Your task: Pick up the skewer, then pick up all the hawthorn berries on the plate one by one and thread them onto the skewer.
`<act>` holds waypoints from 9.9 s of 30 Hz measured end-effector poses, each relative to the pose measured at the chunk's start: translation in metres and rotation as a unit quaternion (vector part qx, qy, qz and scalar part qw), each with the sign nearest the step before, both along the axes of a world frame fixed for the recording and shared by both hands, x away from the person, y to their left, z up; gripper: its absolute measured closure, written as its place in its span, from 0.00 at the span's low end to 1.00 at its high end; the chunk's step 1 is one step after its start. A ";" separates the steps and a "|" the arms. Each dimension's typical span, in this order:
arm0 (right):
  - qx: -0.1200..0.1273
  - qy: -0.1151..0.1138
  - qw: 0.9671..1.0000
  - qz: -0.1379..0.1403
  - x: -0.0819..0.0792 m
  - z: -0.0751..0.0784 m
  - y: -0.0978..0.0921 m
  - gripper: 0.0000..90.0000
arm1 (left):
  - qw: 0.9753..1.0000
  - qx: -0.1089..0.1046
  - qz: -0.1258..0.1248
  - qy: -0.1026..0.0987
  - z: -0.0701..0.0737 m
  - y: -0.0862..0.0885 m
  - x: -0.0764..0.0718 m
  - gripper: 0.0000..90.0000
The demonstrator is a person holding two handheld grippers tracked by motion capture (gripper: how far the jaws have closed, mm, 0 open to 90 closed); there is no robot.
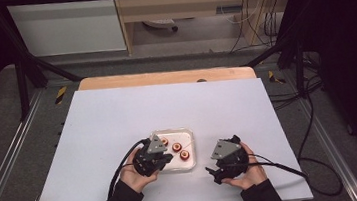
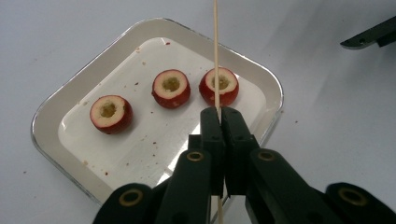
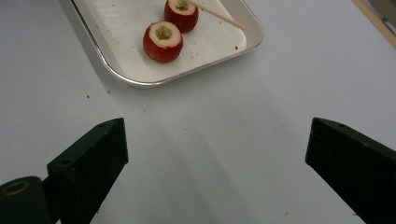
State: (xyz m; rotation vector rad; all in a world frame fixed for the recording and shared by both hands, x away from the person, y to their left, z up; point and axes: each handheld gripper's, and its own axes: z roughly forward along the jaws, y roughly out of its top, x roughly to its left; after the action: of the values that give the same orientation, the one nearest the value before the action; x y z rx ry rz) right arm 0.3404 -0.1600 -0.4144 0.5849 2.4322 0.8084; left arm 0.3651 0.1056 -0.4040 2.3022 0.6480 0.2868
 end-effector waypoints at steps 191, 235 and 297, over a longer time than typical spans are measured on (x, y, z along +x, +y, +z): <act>0.051 0.291 0.948 -0.119 0.079 -0.003 0.085 0.62 | 0.997 -0.029 0.076 -0.004 -0.012 0.070 -0.027 0.98; 0.428 0.189 0.875 -0.127 0.060 0.022 0.056 0.68 | 0.986 -0.098 0.136 -0.001 -0.011 0.071 -0.031 0.98; 0.600 0.088 0.787 -0.111 0.052 0.011 0.075 0.68 | 0.975 -0.163 0.149 0.024 -0.009 0.051 -0.041 0.98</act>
State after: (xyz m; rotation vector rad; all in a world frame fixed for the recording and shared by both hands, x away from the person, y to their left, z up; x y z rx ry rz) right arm 0.3926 -0.0848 -0.4032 1.3836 1.6216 2.2400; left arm 0.3243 0.1565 -0.4135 1.9034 0.9898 0.2425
